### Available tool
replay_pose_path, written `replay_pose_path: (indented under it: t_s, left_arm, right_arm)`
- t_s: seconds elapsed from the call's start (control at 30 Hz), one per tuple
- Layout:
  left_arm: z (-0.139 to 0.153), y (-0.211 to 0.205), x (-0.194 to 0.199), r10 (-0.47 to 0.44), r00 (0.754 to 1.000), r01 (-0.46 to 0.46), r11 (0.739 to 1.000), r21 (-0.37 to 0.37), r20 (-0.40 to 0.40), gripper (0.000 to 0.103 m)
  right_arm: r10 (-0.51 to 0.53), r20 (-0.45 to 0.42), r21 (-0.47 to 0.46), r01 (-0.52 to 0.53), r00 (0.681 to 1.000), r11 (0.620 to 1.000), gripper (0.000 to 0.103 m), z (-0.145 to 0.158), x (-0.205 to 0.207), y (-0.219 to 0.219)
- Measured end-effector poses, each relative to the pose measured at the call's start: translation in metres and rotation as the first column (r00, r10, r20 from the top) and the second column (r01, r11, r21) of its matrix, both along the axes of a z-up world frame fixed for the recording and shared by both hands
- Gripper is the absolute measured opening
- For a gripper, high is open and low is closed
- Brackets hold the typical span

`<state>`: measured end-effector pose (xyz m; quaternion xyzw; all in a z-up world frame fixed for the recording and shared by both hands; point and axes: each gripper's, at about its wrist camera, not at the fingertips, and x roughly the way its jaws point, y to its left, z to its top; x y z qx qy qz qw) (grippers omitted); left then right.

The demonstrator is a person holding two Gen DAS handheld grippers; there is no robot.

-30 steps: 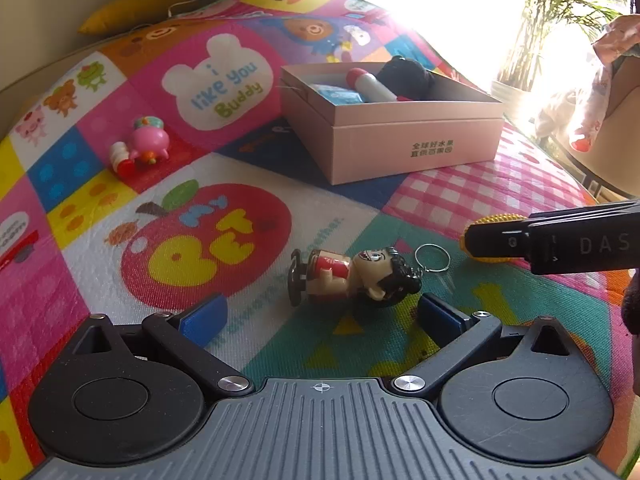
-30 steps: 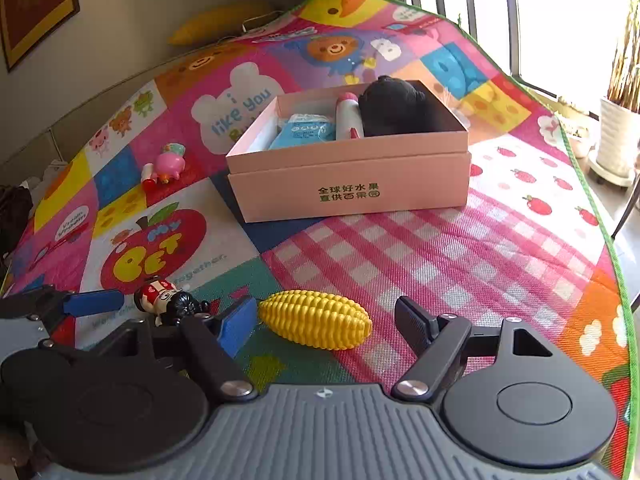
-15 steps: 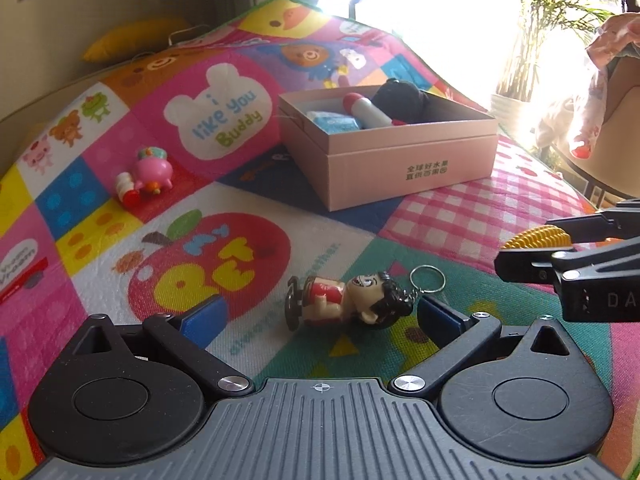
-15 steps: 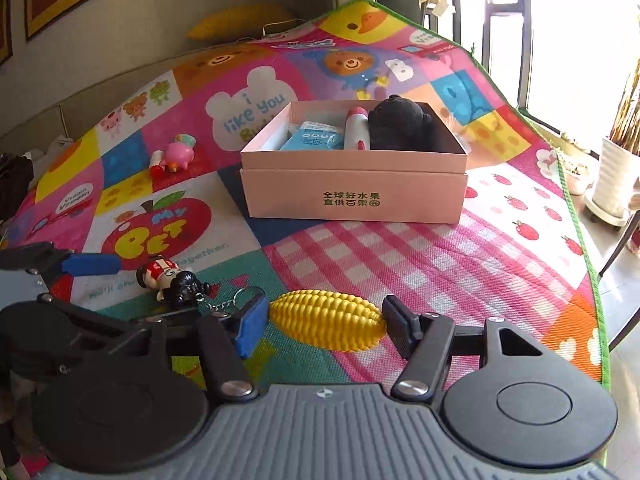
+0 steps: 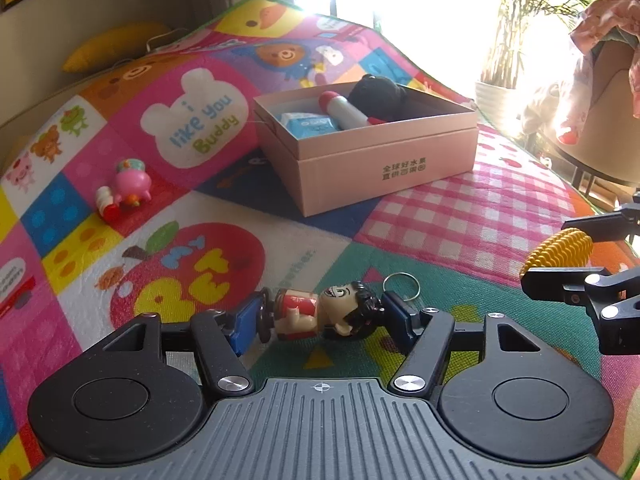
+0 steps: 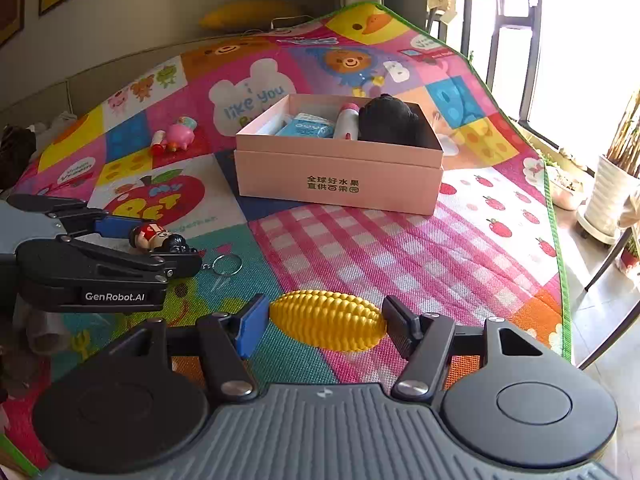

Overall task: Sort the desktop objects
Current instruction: 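Carry both toys over the pink box and open both tools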

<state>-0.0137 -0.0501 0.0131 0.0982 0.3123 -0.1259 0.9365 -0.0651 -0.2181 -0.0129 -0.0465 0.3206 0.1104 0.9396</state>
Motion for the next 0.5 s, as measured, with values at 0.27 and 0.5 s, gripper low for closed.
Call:
replay_pose_path:
  t_s: [0.27, 0.5]
  left_arm:
    - [0.074, -0.017, -0.02, -0.101, 0.972, 0.081, 0.992, 0.098, 0.212, 0.07]
    - [0.132, -0.044, 0.002, -0.148, 0.93, 0.104, 0.984, 0.147, 0.335, 0.07]
  right_arm:
    - [0.058, 0.177, -0.074, -0.045, 0.983, 0.996, 0.063, 0.063, -0.023, -0.013]
    - [0.029, 0.338, -0.002, -0.03, 0.941, 1.0, 0.063, 0.144, 0.005, -0.037]
